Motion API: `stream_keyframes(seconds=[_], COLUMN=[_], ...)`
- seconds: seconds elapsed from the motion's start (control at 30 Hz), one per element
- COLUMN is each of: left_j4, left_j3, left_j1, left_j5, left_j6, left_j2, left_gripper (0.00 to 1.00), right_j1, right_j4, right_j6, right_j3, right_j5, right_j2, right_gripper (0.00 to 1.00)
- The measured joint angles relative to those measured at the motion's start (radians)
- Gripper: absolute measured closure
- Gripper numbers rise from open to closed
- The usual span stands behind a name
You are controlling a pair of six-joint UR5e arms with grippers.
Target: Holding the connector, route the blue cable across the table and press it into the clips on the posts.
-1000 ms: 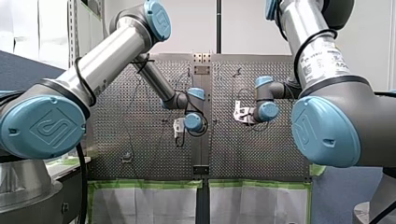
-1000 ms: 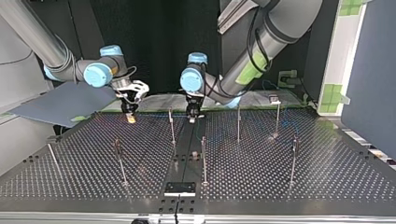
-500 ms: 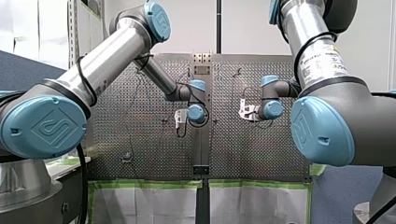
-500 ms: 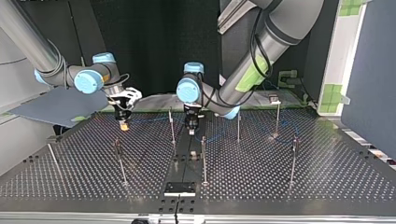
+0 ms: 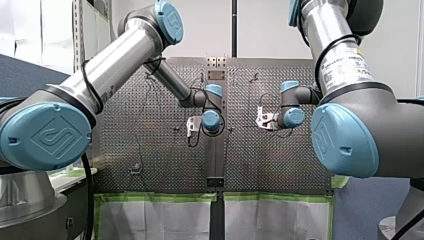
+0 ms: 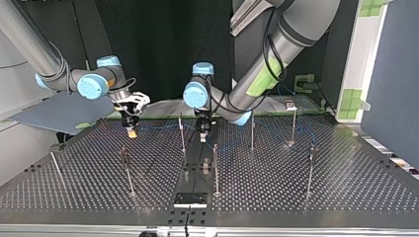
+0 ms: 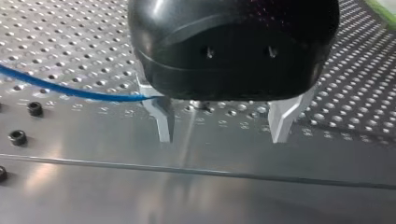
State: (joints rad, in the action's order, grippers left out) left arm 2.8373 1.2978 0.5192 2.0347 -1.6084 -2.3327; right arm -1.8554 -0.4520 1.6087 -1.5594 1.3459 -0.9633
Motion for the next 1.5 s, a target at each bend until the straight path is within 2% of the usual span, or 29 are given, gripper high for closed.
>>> stream_keyframes(seconds=[0.33, 0.57, 0.77, 0.93, 1.1, 1.23, 1.5], left_j4=[0.082, 0.144, 0.177, 0.161, 0.124, 0.093, 0.023], left_j3=[0.006, 0.05, 0.093, 0.1, 0.101, 0.101, 0.1], left_j1=[0.024, 0.065, 0.1, 0.139, 0.183, 0.204, 0.233], left_j5=[0.011, 0.011, 0.012, 0.012, 0.021, 0.047, 0.116], left_j6=[0.003, 0.005, 0.005, -0.001, -0.008, -0.012, -0.012], left_j2=[0.025, 0.074, 0.091, 0.095, 0.095, 0.096, 0.095], left_gripper=[0.0, 0.0, 0.0, 0.0, 0.0, 0.0, 0.0], right_j1=[0.002, 0.007, 0.009, 0.016, 0.032, 0.042, 0.056], right_j4=[0.004, 0.005, 0.005, 0.005, 0.007, 0.008, 0.008], right_j6=[-0.006, -0.009, -0.01, -0.01, -0.01, -0.01, -0.01], right_j3=[0.0, -0.001, -0.001, 0.0, 0.0, -0.001, -0.001], right_j5=[-0.005, -0.005, -0.005, -0.005, -0.005, -0.007, -0.031], right_j2=[0.0, -0.001, -0.001, -0.001, -0.001, -0.001, -0.001], right_gripper=[1.0, 1.0, 1.0, 1.0, 1.0, 1.0, 1.0])
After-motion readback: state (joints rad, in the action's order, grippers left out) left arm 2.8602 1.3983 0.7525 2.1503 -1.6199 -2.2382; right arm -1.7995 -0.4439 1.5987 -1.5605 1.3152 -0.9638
